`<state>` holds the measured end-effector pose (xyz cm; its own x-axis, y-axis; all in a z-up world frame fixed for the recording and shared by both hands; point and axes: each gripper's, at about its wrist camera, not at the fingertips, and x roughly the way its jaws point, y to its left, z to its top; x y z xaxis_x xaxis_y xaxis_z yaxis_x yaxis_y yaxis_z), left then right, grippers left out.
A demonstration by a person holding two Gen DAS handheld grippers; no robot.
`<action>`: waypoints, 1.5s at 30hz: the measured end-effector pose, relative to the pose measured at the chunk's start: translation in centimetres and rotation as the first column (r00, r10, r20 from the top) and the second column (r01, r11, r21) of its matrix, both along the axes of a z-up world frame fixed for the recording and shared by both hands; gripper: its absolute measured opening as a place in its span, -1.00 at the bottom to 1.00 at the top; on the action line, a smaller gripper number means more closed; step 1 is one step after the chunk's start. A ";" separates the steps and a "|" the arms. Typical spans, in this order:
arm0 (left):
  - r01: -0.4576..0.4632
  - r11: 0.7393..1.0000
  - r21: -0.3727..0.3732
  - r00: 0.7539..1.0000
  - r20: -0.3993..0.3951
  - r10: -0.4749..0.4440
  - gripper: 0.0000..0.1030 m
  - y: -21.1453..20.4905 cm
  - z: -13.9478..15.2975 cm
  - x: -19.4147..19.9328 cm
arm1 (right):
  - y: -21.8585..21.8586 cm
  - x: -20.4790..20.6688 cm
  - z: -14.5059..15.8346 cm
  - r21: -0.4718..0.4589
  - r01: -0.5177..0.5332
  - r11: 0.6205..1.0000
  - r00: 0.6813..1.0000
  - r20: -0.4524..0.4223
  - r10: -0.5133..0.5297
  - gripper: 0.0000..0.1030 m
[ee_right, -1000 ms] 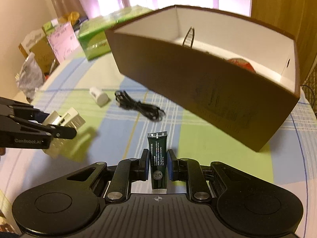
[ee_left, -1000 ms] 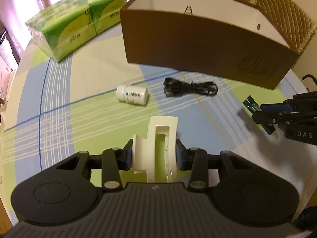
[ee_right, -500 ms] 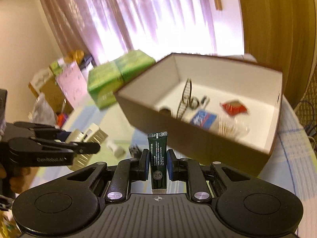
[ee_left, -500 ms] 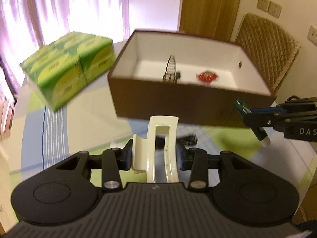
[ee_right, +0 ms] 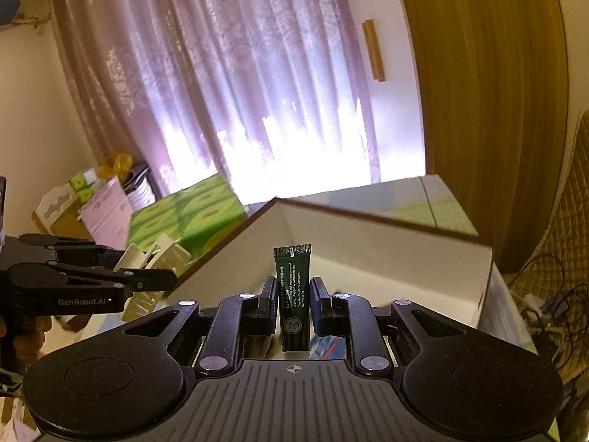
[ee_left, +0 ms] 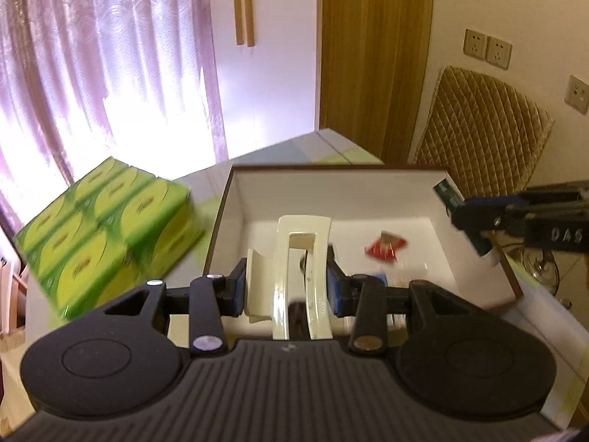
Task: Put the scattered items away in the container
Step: 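Carry white holder and green tube into the brown box and open both grippers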
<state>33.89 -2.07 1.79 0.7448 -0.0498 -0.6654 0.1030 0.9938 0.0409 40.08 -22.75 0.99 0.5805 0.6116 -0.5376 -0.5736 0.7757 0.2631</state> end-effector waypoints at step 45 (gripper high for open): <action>-0.015 0.995 0.097 0.963 -0.268 0.040 -0.29 -0.5 -10.3 16.1 | 4.6 13.1 -9.1 -0.187 0.062 0.980 0.955 -0.275 -0.113 -0.59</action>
<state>49.97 -2.59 -8.55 0.5378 0.0400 -0.8421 0.0957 0.9895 0.1081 53.20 -18.18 -8.07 0.4358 0.4474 -0.7810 -0.4232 0.8676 0.2610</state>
